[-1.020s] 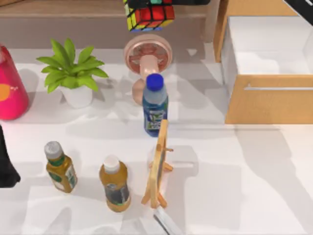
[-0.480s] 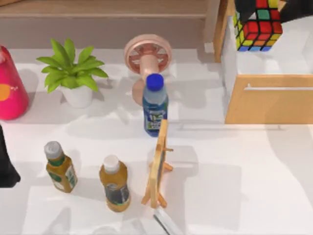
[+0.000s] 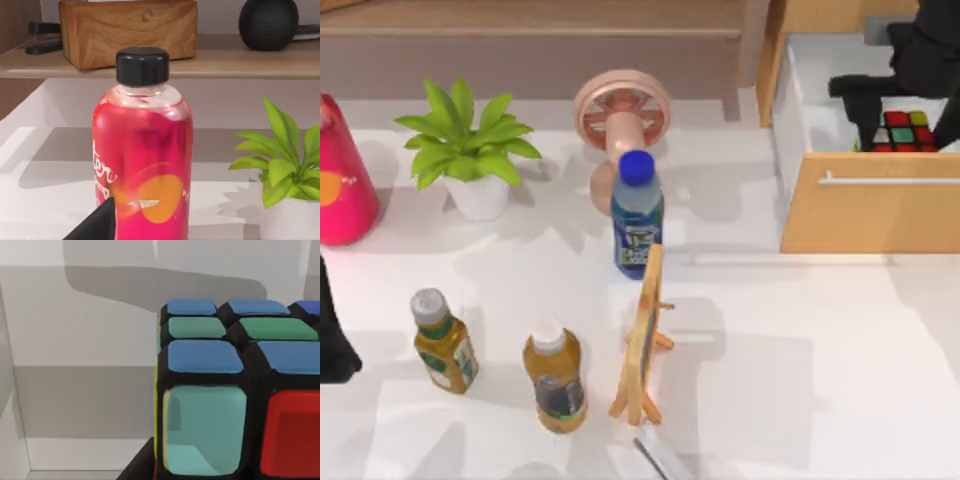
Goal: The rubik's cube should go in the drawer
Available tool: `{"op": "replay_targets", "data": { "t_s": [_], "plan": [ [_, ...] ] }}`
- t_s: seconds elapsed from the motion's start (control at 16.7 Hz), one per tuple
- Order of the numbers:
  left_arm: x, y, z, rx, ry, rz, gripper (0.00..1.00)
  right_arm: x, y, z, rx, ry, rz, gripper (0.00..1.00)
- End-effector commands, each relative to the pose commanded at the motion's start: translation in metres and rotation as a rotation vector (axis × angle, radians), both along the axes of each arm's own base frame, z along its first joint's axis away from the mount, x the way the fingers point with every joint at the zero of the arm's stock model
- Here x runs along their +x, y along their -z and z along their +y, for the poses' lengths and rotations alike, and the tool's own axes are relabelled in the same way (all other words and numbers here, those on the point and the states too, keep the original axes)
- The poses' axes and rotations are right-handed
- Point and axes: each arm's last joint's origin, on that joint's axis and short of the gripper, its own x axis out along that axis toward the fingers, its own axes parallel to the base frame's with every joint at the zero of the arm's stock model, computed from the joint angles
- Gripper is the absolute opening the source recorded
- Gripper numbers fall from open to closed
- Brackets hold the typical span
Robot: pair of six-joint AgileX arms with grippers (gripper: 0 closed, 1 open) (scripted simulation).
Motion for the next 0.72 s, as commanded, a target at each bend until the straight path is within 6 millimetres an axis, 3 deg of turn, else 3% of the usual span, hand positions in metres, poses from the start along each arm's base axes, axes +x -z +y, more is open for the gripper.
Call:
{"op": "replay_targets", "data": {
  "t_s": [0.36,0.72],
  "plan": [
    [0.0,0.0,0.0,0.0,0.0,0.0,1.0,0.0003,0.0034,-0.0001,-0.001,0.0,0.009,0.0],
    [0.0,0.0,0.0,0.0,0.0,0.0,1.0,0.0003,0.0034,-0.0001,-0.001,0.0,0.009,0.45]
  ]
}}
